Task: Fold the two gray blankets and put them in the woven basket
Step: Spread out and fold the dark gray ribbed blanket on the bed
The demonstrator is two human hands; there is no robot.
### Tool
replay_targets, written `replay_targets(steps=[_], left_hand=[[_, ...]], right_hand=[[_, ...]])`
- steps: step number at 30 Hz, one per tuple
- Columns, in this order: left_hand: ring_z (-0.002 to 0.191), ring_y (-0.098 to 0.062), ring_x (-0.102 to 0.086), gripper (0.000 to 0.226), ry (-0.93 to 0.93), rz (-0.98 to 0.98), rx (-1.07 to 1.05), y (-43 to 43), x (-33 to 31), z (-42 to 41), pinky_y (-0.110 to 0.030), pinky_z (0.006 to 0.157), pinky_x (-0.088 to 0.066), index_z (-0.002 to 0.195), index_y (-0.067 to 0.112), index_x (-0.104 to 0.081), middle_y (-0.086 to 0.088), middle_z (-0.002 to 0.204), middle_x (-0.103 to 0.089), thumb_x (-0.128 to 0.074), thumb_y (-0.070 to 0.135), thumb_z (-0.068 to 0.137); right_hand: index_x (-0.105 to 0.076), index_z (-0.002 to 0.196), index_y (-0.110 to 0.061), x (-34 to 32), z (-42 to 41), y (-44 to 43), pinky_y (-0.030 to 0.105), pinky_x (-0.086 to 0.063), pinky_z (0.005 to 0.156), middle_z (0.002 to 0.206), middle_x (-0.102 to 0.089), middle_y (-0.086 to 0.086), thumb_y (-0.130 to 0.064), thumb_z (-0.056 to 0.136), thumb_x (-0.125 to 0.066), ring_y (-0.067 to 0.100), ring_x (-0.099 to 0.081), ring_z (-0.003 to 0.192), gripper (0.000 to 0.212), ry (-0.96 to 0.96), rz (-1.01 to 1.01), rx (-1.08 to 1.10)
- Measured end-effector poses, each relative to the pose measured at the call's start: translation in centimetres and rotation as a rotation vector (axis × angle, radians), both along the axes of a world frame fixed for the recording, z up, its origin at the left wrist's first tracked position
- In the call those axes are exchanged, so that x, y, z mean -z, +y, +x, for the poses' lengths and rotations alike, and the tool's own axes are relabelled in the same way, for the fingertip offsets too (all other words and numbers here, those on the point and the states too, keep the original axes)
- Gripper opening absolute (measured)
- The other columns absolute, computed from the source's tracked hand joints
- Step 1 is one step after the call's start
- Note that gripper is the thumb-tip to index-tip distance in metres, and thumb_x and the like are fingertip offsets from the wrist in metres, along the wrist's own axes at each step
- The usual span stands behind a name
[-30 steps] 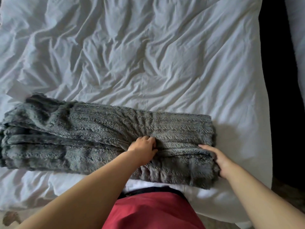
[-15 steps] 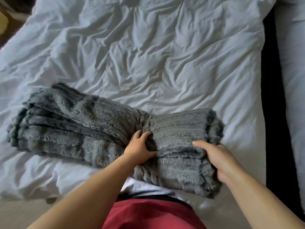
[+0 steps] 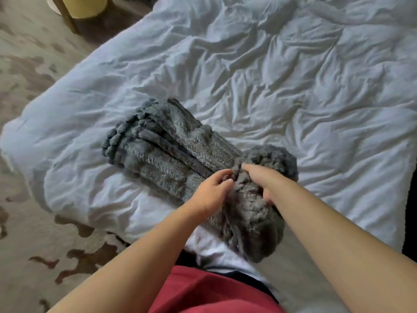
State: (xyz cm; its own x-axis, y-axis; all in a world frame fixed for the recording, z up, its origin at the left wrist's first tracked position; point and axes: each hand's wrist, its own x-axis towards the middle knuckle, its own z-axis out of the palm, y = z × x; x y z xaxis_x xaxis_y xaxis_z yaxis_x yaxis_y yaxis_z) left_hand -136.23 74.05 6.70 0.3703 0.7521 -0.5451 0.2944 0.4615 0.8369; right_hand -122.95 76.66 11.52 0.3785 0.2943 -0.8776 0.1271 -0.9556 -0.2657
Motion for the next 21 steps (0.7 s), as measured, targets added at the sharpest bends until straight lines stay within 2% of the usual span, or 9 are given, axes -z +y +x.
replay_targets(steps=[3, 7, 9, 11, 13, 14, 16, 18, 21], left_hand=[[0.132, -0.015, -0.043, 0.061, 0.191, 0.198, 0.229, 1.7, -2.1, -2.2, -0.020, 0.102, -0.031, 0.143, 0.020, -0.040, 0.001, 0.140, -0.048, -0.056, 0.045, 0.090], [0.143, -0.025, -0.024, 0.115, 0.359, 0.216, 0.558, 2.1, -3.4, -1.8, -0.038, 0.116, -0.026, 0.153, 0.020, -0.008, -0.011, 0.156, -0.023, -0.063, 0.074, 0.068], [0.145, -0.031, -0.014, 0.128, 0.500, 0.228, 0.636, 1.9, -3.1, -0.4, -0.046, 0.116, -0.024, 0.153, 0.021, 0.003, -0.015, 0.157, -0.011, -0.065, 0.078, 0.060], [0.145, -0.034, -0.005, 0.131, 0.593, 0.211, 0.652, 1.9, -2.4, 1.3, -0.049, 0.115, -0.022, 0.152, 0.021, 0.012, -0.014, 0.159, 0.005, -0.068, 0.073, 0.061], [0.141, -0.036, -0.012, 0.129, 0.645, 0.169, 0.633, 2.4, -1.4, 2.7, -0.047, 0.109, -0.029, 0.151, 0.020, 0.017, -0.012, 0.157, -0.004, -0.071, 0.063, 0.066], [0.137, -0.035, -0.020, 0.127, 0.675, 0.163, 0.628, 2.5, -0.9, 3.2, -0.045, 0.104, -0.033, 0.150, 0.018, 0.017, -0.012, 0.153, -0.018, -0.071, 0.058, 0.068], [0.129, -0.033, -0.031, 0.122, 0.735, 0.174, 0.633, 2.6, -0.2, 3.8, -0.043, 0.096, -0.038, 0.151, 0.013, 0.012, -0.011, 0.139, -0.040, -0.071, 0.050, 0.070], [0.123, -0.033, -0.038, 0.105, 0.796, 0.180, 0.638, 2.7, 0.2, 4.1, -0.041, 0.086, -0.040, 0.149, 0.008, -0.007, -0.012, 0.128, -0.048, -0.071, 0.042, 0.073], [0.101, -0.030, -0.048, 0.047, 0.823, 0.161, 0.596, 2.5, 0.2, 4.4, -0.038, 0.069, -0.040, 0.109, 0.010, -0.039, -0.012, 0.111, -0.055, -0.066, 0.029, 0.075]], right_hand=[[-0.029, 0.150, -0.016, 0.4, -2.0, 2.4, 0.047, -0.034, 0.110, 0.155, -0.031, 0.008, -0.052, 0.098, -0.034, 0.029, -0.036, 0.138, 0.063, 0.058, -0.048, 0.006], [-0.021, 0.152, -0.018, 0.7, -2.0, 3.4, 0.047, -0.034, 0.110, 0.159, -0.019, 0.005, -0.062, 0.095, -0.032, 0.032, -0.028, 0.142, 0.073, 0.020, -0.102, -0.034], [-0.029, 0.149, -0.016, 0.9, -0.5, 3.2, 0.048, -0.042, 0.105, 0.157, -0.025, 0.008, -0.063, 0.092, -0.036, 0.034, -0.043, 0.133, 0.074, 0.055, -0.107, -0.029], [-0.048, 0.134, -0.010, 0.8, 1.2, 2.9, 0.044, -0.057, 0.083, 0.139, -0.049, 0.013, -0.059, 0.093, -0.039, 0.032, -0.066, 0.101, 0.064, 0.138, -0.104, 0.006], [-0.059, 0.105, -0.006, 0.9, 2.8, 2.3, 0.028, -0.053, 0.047, 0.098, -0.059, 0.012, -0.046, 0.096, -0.042, 0.020, -0.063, 0.052, 0.044, 0.190, -0.070, 0.023], [-0.058, 0.089, -0.007, 1.1, 3.6, 1.9, 0.024, -0.047, 0.040, 0.080, -0.054, 0.009, -0.036, 0.096, -0.045, 0.016, -0.053, 0.039, 0.033, 0.194, -0.050, 0.042], [-0.055, 0.075, -0.011, 1.9, 5.4, 0.6, 0.028, -0.049, 0.050, 0.068, -0.048, 0.005, -0.016, 0.092, -0.049, 0.015, -0.047, 0.047, 0.018, 0.207, -0.013, 0.028], [-0.062, 0.082, -0.008, 2.6, 7.4, -1.0, 0.028, -0.049, 0.062, 0.074, -0.059, 0.006, -0.005, 0.090, -0.051, 0.017, -0.056, 0.063, 0.014, 0.156, 0.047, -0.107], [-0.068, 0.096, -0.003, 3.0, 10.5, -3.0, 0.036, -0.051, 0.074, 0.085, -0.071, 0.010, -0.006, 0.083, -0.066, 0.025, -0.066, 0.081, 0.013, -0.012, 0.220, -0.280]])
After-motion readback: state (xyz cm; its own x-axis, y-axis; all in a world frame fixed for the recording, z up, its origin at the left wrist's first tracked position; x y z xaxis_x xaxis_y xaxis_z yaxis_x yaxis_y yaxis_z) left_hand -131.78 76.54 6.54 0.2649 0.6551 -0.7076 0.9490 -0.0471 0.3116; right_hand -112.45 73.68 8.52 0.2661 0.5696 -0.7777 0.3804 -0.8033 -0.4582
